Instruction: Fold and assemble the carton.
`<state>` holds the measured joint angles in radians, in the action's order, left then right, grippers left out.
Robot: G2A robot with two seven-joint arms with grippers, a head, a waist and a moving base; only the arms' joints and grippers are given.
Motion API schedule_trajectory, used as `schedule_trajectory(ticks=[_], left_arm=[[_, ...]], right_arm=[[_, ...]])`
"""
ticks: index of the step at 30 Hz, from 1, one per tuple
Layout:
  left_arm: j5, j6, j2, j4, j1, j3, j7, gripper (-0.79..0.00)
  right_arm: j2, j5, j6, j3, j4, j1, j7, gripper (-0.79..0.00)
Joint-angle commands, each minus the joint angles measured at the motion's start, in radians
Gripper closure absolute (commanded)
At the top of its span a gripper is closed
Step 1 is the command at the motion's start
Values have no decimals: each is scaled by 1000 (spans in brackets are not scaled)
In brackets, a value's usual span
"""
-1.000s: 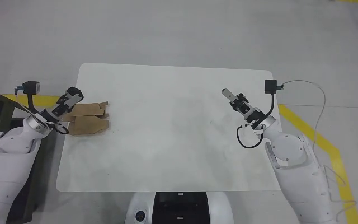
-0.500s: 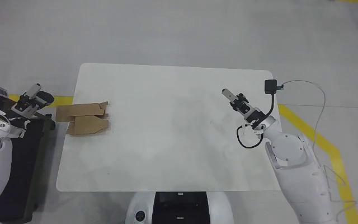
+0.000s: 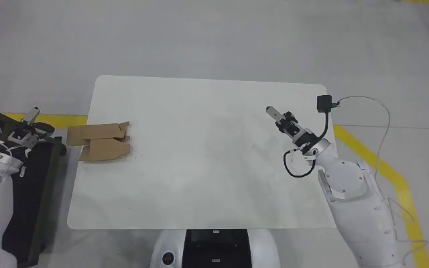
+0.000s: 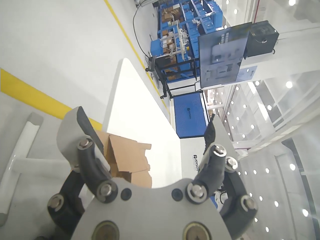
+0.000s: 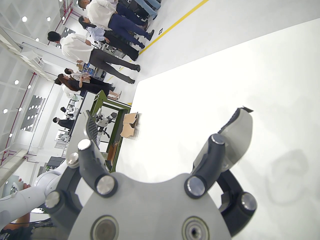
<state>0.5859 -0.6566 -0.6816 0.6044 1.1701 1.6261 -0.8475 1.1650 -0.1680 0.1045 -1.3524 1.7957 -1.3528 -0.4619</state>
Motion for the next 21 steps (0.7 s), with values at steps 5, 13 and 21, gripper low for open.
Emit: schedule_trajectory(ticks=[5, 13, 21], left_arm=[[-29, 12, -20, -102, -57, -38, 23, -785], [-106, 21, -52, -223, -125, -96, 80, -785], [-135, 16, -78, -299, -162, -129, 42, -785]], right_arm=[[0, 0, 0, 0, 0, 0, 0, -785], [0, 0, 0, 0, 0, 0, 0, -785], [0, 0, 0, 0, 0, 0, 0, -785]])
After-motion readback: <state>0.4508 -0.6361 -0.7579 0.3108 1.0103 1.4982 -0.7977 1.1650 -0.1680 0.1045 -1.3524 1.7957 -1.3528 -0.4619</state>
